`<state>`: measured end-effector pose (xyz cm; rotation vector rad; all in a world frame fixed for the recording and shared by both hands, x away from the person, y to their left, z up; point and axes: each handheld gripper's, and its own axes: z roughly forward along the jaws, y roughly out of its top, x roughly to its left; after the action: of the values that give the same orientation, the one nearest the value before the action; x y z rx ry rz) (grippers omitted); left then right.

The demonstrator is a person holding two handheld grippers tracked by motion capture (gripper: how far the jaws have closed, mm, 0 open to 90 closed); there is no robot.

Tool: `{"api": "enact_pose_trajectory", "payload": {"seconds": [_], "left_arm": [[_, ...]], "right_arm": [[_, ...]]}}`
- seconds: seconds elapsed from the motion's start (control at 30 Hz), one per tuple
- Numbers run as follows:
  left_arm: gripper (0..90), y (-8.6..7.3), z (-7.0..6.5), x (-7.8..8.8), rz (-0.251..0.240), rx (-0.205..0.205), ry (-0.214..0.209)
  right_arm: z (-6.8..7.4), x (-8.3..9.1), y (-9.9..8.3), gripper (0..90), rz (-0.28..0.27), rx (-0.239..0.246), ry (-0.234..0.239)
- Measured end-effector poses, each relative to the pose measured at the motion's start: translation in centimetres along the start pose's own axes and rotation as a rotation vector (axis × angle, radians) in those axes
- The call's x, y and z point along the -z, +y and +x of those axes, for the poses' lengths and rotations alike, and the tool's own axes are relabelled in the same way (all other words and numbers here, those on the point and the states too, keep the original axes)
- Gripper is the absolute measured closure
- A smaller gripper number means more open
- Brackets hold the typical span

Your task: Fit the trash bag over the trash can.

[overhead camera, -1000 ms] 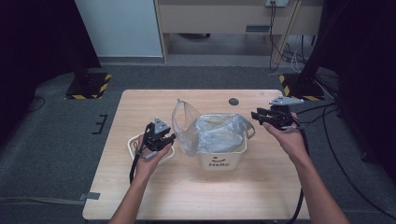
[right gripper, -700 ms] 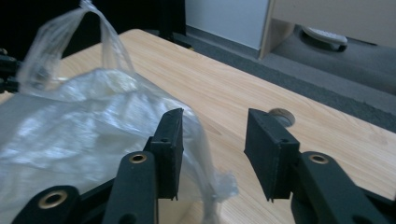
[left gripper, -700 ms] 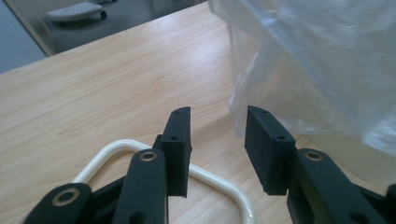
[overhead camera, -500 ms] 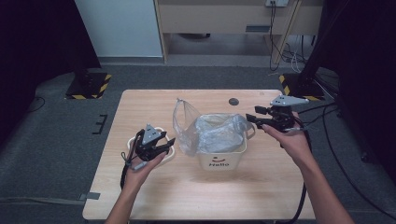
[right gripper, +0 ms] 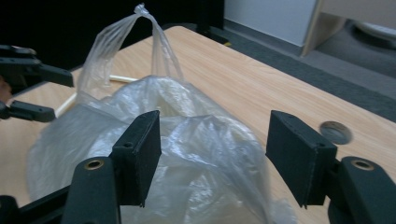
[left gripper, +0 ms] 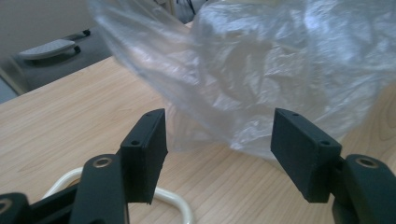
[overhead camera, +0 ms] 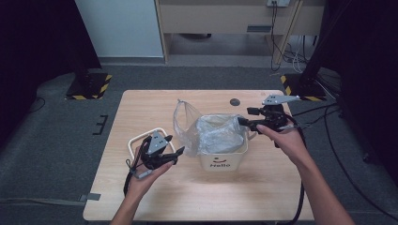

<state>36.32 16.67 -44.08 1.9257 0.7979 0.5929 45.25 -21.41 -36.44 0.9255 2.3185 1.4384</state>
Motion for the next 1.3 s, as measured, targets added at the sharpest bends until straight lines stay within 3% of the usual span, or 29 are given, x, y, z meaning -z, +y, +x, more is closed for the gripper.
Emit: {"api": "enact_pose_trajectory", "payload": {"seconds": [0.33, 0.37, 0.57, 0.67, 0.8, 1.03, 1.3], "left_arm": [[31.6, 0.0, 0.0, -1.4, 0.023, 0.005, -0.026], [31.0, -0.1, -0.1, -1.5, 0.045, 0.023, -0.023], [30.5, -0.4, -0.1, -1.9, 0.061, 0.013, -0.029], [30.5, -0.5, -0.2, -2.0, 0.063, 0.010, -0.033], [30.2, -0.4, -0.3, -2.0, 0.054, 0.012, -0.036], [30.2, -0.3, -0.5, -2.2, 0.044, 0.007, -0.050], [31.3, -0.1, -1.0, -2.2, 0.023, 0.001, -0.096]], "right_arm": [[-0.8, -1.9, -0.5, 29.9, 0.053, -0.016, 0.031], [-0.9, -2.1, -0.5, 29.7, 0.055, -0.015, 0.031], [-0.9, -2.9, 0.0, 29.3, 0.031, -0.037, 0.046], [-0.9, -3.2, 0.1, 31.7, 0.050, -0.029, 0.044], [-0.5, -3.4, -0.2, 49.9, 0.089, -0.008, 0.069], [0.3, -1.7, -1.2, 82.9, 0.082, 0.041, 0.084], [1.3, -0.1, -1.8, 88.0, 0.057, 0.065, 0.101]]}}
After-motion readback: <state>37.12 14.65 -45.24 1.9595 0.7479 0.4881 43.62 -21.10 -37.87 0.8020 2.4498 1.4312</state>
